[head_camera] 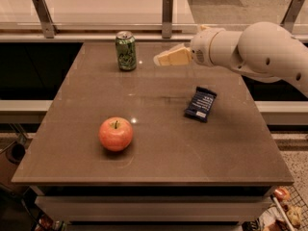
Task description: Knock green can over
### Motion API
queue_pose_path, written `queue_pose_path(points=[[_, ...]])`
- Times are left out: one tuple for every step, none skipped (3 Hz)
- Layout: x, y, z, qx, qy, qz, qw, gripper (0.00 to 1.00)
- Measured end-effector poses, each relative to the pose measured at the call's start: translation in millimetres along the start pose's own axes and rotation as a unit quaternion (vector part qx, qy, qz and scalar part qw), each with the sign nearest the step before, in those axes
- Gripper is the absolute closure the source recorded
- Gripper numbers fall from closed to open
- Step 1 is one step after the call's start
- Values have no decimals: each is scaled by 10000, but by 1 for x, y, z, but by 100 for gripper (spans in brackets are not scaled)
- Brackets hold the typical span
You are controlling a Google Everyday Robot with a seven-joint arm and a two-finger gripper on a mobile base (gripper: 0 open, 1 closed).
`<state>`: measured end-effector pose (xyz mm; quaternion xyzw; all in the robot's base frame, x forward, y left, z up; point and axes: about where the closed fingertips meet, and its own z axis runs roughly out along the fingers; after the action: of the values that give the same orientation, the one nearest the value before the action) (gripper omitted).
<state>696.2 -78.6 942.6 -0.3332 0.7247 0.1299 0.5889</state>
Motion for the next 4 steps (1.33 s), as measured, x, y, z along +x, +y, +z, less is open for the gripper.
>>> queue_pose_path(points=[[0, 17, 22, -260, -60, 46, 9996, 0], [-3, 31, 42, -481, -193, 130, 9986, 0], [-6, 38, 60, -643, -279, 197, 9973, 0], [-6, 42, 80, -726, -346, 275, 9964, 0]])
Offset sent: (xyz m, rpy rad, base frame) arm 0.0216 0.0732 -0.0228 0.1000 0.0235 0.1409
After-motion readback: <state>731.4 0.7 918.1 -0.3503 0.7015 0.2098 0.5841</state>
